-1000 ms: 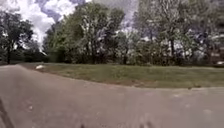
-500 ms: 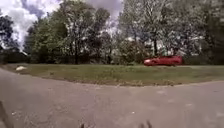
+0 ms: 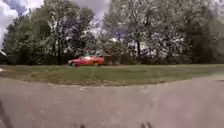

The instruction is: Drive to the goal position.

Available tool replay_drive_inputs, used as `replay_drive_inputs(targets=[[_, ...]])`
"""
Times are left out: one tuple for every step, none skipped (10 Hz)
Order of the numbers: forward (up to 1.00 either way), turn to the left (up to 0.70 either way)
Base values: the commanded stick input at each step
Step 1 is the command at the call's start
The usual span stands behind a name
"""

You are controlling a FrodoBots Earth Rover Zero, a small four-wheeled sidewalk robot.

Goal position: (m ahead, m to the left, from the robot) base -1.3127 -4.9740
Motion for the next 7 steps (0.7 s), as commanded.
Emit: replay_drive_inputs(targets=[[0.0,-0.45],[0.0,-0.45],[0.0,-0.45],[0.0,-0.45],[0.0,-0.45],[0.0,-0.45],[0.0,-0.45]])
